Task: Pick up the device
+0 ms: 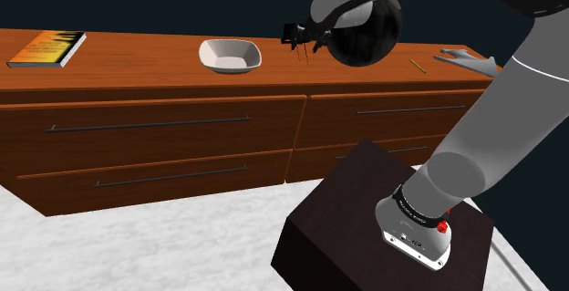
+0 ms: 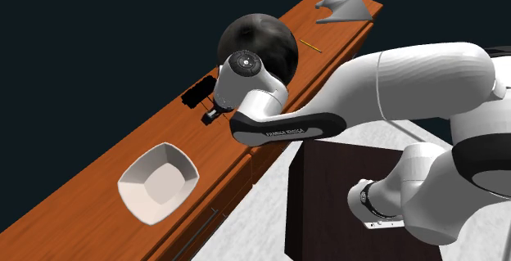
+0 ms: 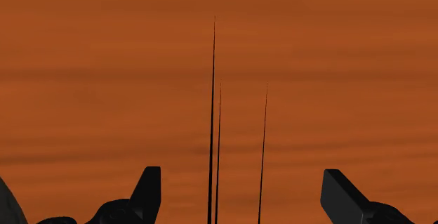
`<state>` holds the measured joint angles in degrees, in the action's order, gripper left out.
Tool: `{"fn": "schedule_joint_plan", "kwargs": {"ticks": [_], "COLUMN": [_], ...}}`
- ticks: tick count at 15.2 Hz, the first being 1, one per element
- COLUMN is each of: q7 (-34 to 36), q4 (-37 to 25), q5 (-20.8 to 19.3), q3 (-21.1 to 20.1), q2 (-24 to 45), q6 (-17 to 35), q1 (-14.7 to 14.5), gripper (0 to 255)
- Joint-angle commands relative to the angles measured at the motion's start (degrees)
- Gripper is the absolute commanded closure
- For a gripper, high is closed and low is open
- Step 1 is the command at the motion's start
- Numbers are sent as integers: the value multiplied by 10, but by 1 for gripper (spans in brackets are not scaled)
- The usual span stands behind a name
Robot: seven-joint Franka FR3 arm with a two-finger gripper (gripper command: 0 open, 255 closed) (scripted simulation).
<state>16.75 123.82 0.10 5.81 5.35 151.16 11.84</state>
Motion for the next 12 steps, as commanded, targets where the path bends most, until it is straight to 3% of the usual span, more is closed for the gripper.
{"fn": "schedule_joint_plan", "kwargs": {"ticks": [1,3,4,12], "q7": [-1,-1,0,0], "q4": [10,10,10,10], "q5": [2,2,1,1], "q3": [0,0,0,0], "q2": [9,9,8,8], "q6": [19,19,18,18], "q1": [0,0,0,0], "gripper": [0,0,255,255]}}
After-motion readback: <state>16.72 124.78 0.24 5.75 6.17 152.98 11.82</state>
